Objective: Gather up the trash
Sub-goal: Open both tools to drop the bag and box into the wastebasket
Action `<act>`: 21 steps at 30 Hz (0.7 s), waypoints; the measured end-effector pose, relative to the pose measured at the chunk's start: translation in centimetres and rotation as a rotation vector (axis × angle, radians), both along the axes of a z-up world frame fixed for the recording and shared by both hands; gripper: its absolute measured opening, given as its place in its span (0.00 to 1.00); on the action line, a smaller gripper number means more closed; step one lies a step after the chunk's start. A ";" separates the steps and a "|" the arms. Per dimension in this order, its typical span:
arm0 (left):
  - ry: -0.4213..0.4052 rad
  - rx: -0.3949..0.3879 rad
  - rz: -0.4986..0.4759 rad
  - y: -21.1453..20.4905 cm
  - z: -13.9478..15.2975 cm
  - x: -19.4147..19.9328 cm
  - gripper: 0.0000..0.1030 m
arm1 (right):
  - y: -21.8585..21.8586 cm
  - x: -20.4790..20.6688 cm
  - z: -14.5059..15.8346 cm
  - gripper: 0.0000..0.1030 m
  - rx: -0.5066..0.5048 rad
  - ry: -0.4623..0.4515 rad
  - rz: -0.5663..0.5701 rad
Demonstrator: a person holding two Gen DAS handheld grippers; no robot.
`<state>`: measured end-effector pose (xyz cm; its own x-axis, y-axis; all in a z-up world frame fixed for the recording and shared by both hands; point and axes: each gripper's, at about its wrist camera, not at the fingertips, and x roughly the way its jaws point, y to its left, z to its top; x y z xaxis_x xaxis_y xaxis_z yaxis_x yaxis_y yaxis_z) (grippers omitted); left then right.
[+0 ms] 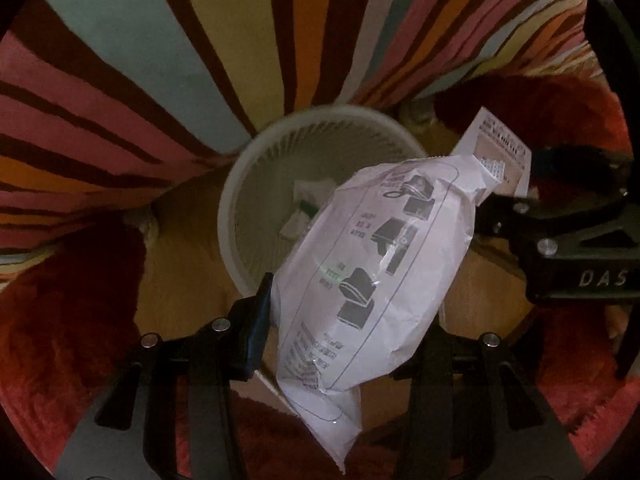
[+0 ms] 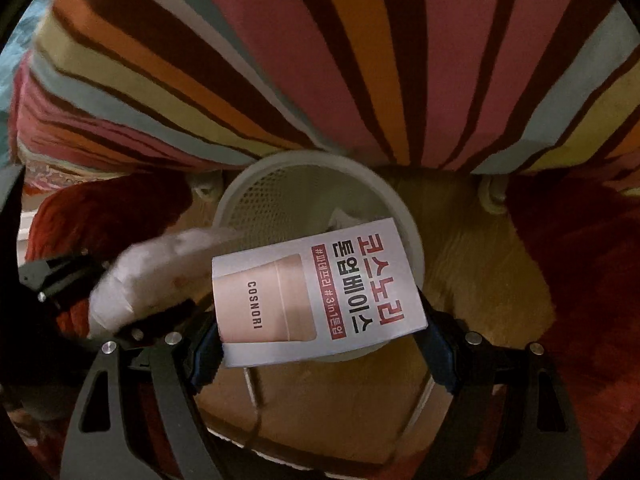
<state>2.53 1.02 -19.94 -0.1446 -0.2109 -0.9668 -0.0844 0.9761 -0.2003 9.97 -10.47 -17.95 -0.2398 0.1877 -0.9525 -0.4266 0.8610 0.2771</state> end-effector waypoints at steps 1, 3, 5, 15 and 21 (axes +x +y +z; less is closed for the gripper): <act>0.014 0.002 -0.005 -0.1 -0.3 0.1 0.43 | 0.0 0.0 -0.3 0.76 -0.002 0.014 -0.010; 0.034 0.004 -0.009 -0.3 -0.9 0.5 0.43 | -0.2 0.3 -1.4 0.76 -0.001 0.061 -0.043; 0.064 0.004 -0.005 -0.3 -1.8 1.1 0.43 | -0.2 0.3 -2.5 0.76 0.005 0.108 -0.073; 0.175 -0.043 0.064 0.0 -5.8 2.1 0.44 | 0.2 0.5 -6.4 0.76 -0.012 0.215 -0.161; 0.235 -0.053 0.131 1.0 -7.0 2.3 0.65 | 0.2 0.4 -8.1 0.76 -0.004 0.272 -0.198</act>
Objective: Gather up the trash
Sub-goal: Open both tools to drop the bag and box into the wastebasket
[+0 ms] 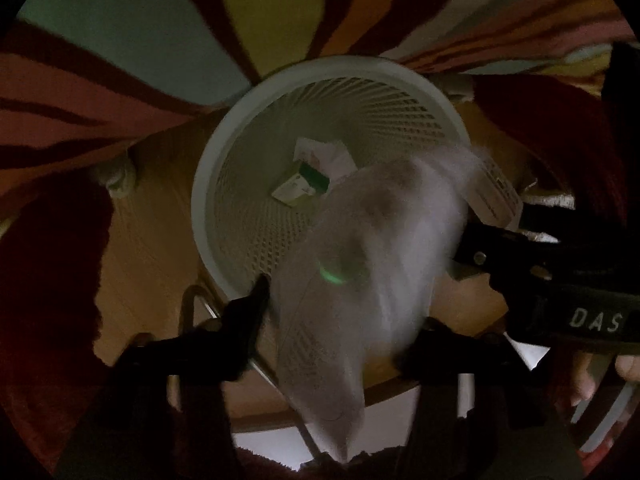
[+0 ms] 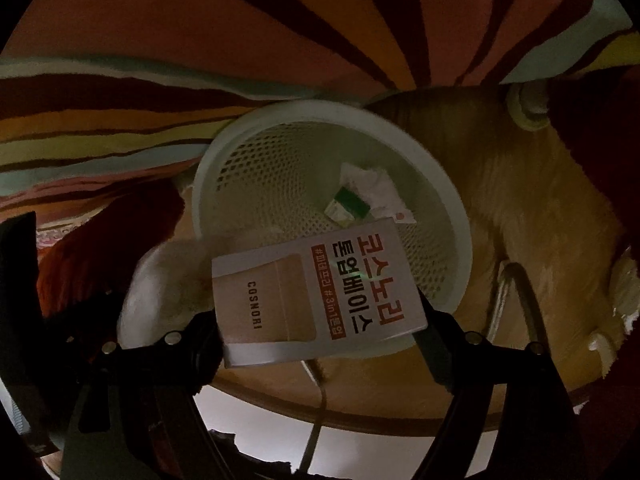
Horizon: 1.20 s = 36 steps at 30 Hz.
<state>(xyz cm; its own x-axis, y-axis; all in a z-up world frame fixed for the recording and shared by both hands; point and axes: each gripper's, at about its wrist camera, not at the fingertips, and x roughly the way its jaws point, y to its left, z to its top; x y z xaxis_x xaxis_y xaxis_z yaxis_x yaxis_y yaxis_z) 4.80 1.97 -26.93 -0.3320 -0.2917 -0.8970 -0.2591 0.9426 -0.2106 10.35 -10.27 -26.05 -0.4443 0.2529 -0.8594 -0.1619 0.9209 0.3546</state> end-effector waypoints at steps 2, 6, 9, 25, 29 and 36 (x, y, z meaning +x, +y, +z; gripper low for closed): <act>0.001 -0.005 0.028 0.3 0.0 0.2 0.85 | -0.3 0.0 -0.1 0.77 0.001 0.009 -0.011; -0.009 -0.024 0.042 0.0 -0.4 0.4 0.86 | -0.7 0.2 -0.8 0.93 -0.032 0.018 -0.034; 0.006 -0.014 0.018 -0.5 -0.6 0.2 0.86 | -1.2 0.4 -1.1 0.93 -0.049 0.004 -0.057; -0.051 0.052 0.036 0.0 1.5 -0.5 0.86 | -2.2 0.5 0.7 0.93 -0.036 -0.045 -0.090; -0.080 0.048 0.048 0.2 3.0 -1.1 0.86 | -2.1 0.2 1.8 0.93 -0.006 -0.031 -0.067; -0.176 0.061 0.052 0.1 6.1 -2.1 0.86 | -2.2 -0.2 6.3 0.93 0.083 -0.138 -0.016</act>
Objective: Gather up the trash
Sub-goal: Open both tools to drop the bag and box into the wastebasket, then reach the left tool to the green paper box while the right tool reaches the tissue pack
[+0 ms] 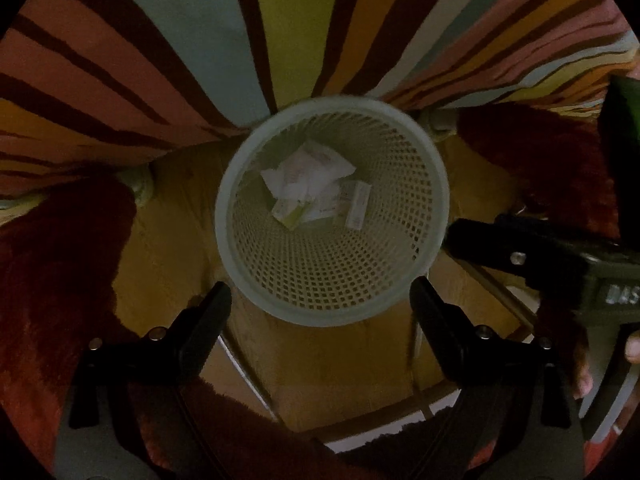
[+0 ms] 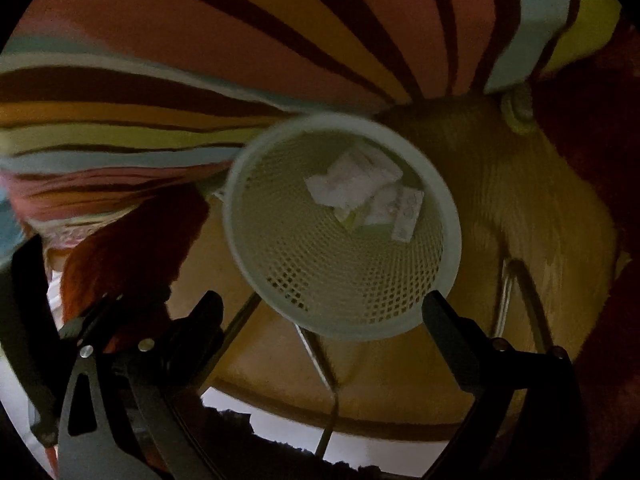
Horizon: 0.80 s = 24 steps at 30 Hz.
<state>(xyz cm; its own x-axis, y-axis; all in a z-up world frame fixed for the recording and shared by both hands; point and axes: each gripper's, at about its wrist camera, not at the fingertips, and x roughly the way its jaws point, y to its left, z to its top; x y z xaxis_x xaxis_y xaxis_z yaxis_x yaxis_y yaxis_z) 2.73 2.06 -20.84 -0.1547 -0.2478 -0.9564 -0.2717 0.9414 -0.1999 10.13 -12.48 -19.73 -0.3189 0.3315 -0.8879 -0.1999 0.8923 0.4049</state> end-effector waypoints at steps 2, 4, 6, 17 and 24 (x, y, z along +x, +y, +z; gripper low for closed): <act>-0.042 0.017 0.013 0.1 1.1 -0.2 0.86 | -0.2 0.0 1.9 0.93 0.022 -0.072 0.005; -0.088 0.027 0.028 0.3 2.3 -0.5 0.86 | -0.6 0.1 3.5 0.93 0.044 -0.137 0.008; -0.124 0.040 0.035 0.4 3.3 -0.6 0.86 | -1.0 0.1 5.3 0.93 0.053 -0.212 0.020; -0.547 0.223 0.054 0.4 13.8 0.4 0.86 | -1.1 1.4 18.9 0.93 0.058 -0.859 0.064; -0.745 0.294 0.087 0.8 18.1 3.7 0.86 | -2.3 6.0 22.8 0.93 0.056 -1.053 -0.056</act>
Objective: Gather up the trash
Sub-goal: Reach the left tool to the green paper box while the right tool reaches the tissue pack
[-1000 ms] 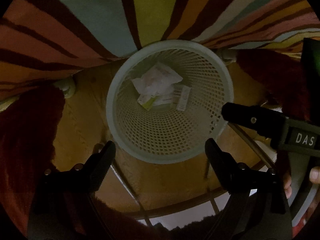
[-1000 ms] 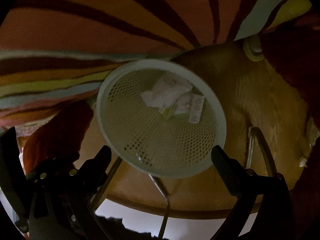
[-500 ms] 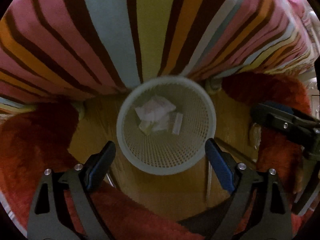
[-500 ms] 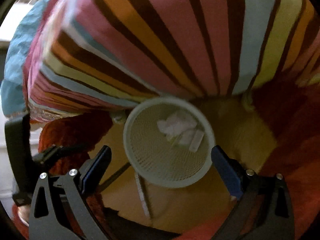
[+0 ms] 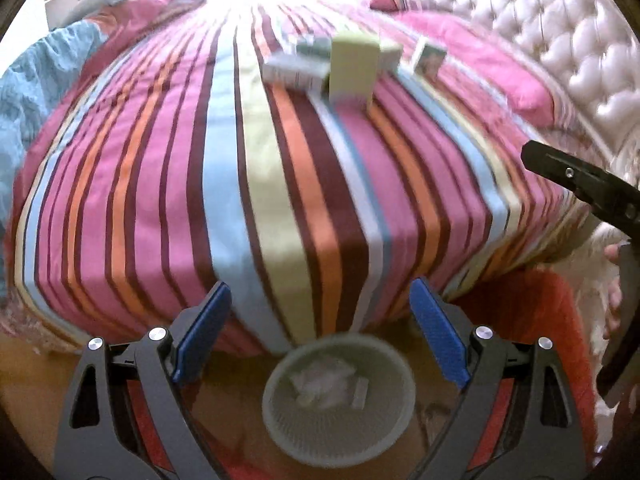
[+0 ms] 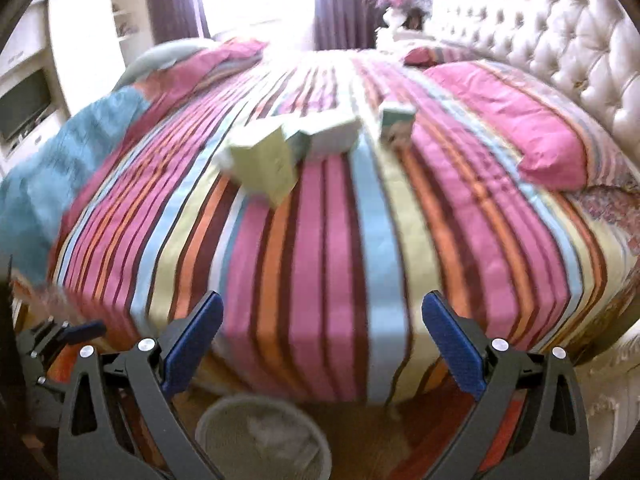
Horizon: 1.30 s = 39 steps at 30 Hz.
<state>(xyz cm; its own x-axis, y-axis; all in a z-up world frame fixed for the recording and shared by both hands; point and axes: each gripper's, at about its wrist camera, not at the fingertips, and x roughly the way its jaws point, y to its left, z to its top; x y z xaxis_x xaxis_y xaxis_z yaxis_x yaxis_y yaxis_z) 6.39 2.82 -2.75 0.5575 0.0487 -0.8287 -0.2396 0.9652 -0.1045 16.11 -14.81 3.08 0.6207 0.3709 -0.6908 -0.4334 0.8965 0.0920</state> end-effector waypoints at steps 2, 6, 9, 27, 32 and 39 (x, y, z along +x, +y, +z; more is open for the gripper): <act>-0.038 0.003 0.000 0.2 0.8 1.1 0.86 | -0.3 1.5 0.3 0.93 0.024 -0.014 -0.037; -0.107 0.020 -0.026 0.0 2.2 3.7 0.86 | -1.0 3.9 1.1 0.93 0.069 -0.023 -0.070; -0.130 -0.002 -0.019 0.5 3.1 5.5 0.86 | -0.9 5.8 1.5 0.93 0.071 -0.021 -0.083; -0.150 -0.029 -0.017 1.6 2.0 16.6 0.86 | 2.3 15.6 -0.1 0.93 0.033 -0.006 -0.129; -0.144 -0.055 -0.007 2.3 1.4 18.2 0.86 | 3.0 18.8 -0.6 0.93 0.029 0.000 -0.148; -0.144 -0.018 -0.023 2.1 1.1 19.4 0.86 | 3.6 22.3 -1.7 0.93 0.007 0.024 -0.188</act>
